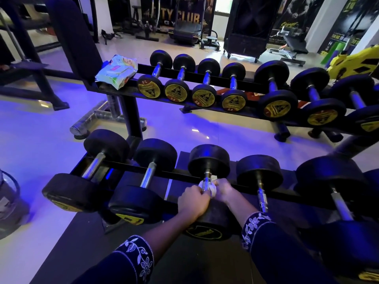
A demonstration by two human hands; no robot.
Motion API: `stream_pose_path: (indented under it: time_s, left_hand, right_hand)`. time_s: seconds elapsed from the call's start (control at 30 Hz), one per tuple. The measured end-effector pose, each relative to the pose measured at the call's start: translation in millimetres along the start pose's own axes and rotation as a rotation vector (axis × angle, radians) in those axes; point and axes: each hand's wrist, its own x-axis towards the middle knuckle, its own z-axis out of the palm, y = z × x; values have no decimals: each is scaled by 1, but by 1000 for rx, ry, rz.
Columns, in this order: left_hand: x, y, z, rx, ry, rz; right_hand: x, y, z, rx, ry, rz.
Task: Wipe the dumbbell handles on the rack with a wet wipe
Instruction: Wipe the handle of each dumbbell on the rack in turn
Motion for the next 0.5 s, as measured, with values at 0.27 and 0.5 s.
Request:
stream_pose_path:
  time_s: [0.27, 0.5]
  left_hand:
    - [2, 0, 2, 17, 1, 6]
    - [3, -2, 3, 14, -1, 17]
  right_hand:
    - [-25, -27, 12, 195, 55, 61]
    - [-47, -11, 1, -104, -177, 2]
